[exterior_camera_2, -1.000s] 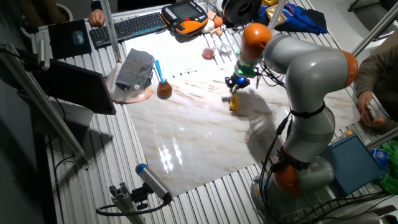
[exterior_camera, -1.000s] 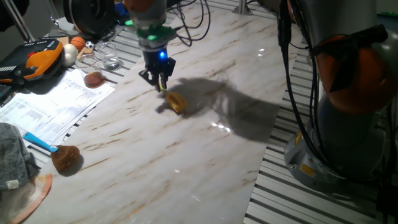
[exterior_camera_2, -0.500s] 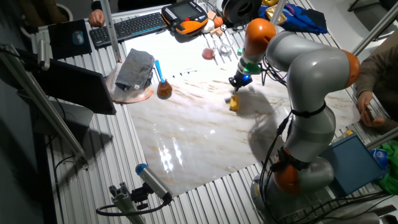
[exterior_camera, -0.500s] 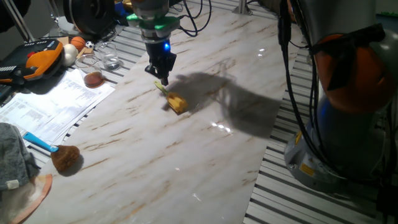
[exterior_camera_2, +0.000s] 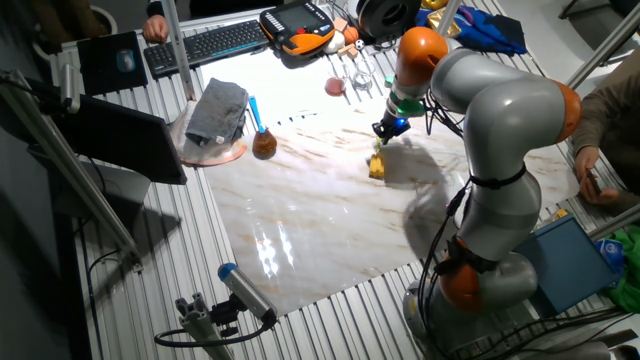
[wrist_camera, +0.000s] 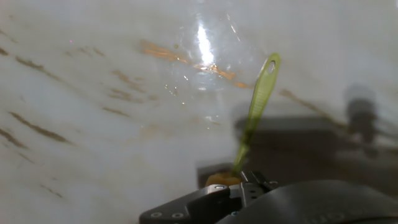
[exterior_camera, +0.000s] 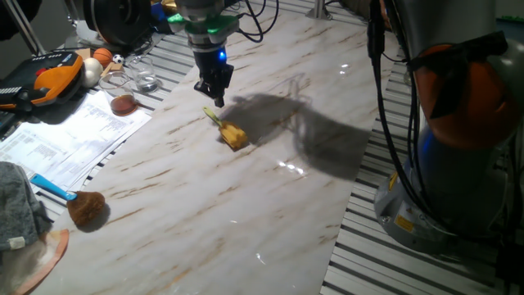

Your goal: Scrub the table with a brush

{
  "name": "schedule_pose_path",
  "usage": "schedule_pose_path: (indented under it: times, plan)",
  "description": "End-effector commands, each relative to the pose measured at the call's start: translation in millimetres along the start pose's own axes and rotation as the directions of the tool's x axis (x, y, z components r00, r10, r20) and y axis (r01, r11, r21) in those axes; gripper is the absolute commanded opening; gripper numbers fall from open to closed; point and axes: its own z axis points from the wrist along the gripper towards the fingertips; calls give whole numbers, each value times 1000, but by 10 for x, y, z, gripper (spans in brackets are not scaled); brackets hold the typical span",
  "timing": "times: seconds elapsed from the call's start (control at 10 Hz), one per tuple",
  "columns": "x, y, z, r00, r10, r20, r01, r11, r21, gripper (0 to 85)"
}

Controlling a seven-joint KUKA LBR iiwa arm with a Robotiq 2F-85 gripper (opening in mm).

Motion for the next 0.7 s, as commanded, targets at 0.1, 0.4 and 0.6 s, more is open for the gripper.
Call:
schedule_pose_path:
  times: [0.1,0.4,0.6]
  plan:
    - [6,11,4,1000,-3,1,3,1000,-6,0]
    - [-36,17,23,1000,-11,14,11,1000,-3,0]
    - [-30,11,21,1000,-12,7,12,1000,-7,0]
